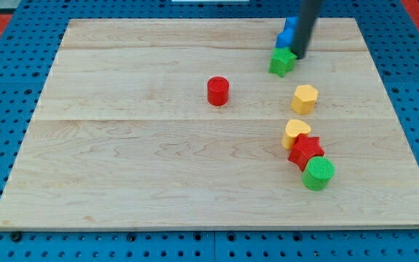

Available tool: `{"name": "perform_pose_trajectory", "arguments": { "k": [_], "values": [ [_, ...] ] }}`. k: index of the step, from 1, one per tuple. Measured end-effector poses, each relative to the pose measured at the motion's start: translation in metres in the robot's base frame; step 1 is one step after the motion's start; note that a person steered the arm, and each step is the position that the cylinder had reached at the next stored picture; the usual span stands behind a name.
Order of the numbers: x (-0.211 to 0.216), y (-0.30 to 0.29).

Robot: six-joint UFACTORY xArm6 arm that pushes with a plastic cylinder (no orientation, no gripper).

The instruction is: Push green star closer to the red circle

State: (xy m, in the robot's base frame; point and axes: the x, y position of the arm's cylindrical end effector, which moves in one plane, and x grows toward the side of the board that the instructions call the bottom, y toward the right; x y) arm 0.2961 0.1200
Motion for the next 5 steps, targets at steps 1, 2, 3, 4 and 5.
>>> {"name": "perform_pose_trajectory", "arguments": {
  "k": [1,2,3,4,5],
  "values": [
    [0.022,-0.046],
    [0.04,0.025],
    [0.073,0.031],
    [0.068,-0.003],
    [0.054,-0.046]
  ]
}}
